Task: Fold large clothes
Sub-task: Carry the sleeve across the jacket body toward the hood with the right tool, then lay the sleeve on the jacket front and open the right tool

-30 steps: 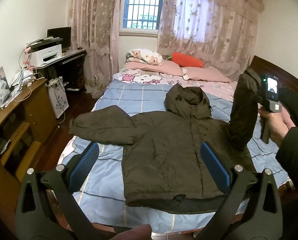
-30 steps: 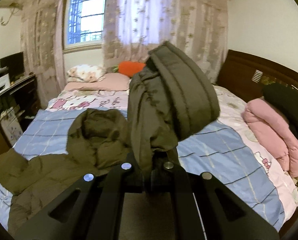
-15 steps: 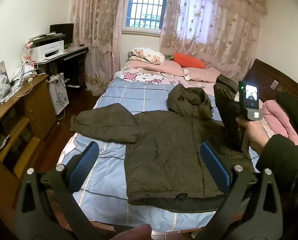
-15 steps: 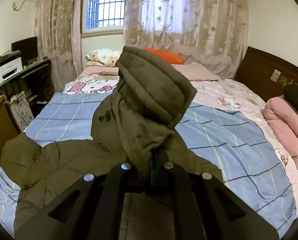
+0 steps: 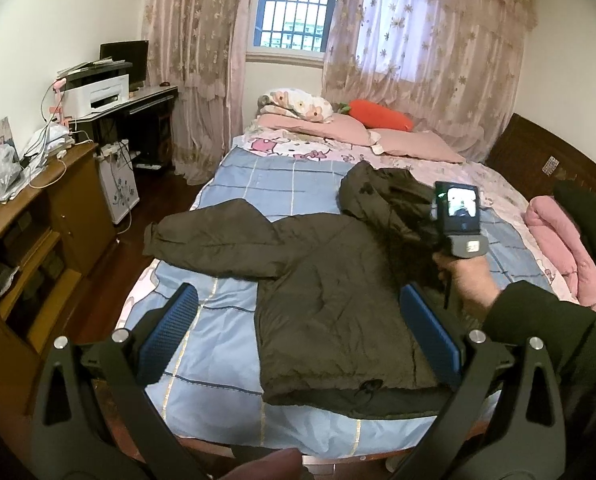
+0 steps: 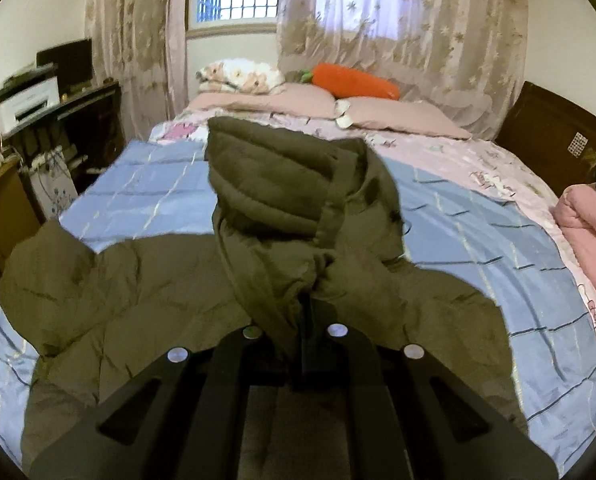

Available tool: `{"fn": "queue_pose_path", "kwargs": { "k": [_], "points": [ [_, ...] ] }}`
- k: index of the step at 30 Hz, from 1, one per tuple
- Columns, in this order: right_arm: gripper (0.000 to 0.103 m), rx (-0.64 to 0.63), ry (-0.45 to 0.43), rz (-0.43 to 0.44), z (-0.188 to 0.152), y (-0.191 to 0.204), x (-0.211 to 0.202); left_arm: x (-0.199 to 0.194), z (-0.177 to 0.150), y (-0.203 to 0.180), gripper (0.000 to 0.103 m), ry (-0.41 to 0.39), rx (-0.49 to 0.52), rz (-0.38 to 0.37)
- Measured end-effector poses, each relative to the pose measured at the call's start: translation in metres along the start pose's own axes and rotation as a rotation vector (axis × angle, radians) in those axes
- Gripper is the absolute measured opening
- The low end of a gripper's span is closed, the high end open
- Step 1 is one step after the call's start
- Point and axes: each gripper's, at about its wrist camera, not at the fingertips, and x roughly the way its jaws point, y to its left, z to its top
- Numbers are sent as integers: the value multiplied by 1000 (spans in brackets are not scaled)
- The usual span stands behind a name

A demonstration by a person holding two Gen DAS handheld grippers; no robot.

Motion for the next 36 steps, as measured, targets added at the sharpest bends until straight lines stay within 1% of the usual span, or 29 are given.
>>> {"fn": "queue_pose_path", "kwargs": {
  "k": [3,6,15,19,22,25,26,27,29,31,33,36],
  "points": [
    [4,-31,35,-11,-15,20,18,0,0,1,101,1,-3,-3],
    [4,-47,59,-22,-23,31,33,2,-1,2,101,7,1,-4],
    [4,-91,108,-61,-38,46,64,10,-2,2,101,28,14,-3],
    [4,-110,114,-77,-41,53,71,11,-3,2,101,31,15,-4],
    [8,-96,121,-74,-44,51,74,11,-2,3,101,30,14,-3],
    [29,-94,127,-57,-45,52,73,12,-3,3,101,31,20,-4],
    [51,-90,123,-53,-45,53,72,12,-2,3,101,31,22,-1],
    [77,-76,105,-34,-44,53,68,13,-3,4,101,31,23,0],
    [93,-50,66,-13,-43,52,58,14,-3,5,101,32,21,0],
    [94,-38,75,-8,-42,53,52,14,-4,4,101,27,24,3],
    [94,-5,96,21,-41,50,43,16,-6,4,101,25,27,10],
    [94,18,70,59,-39,46,13,18,-7,3,101,21,22,18]
  ]
}}
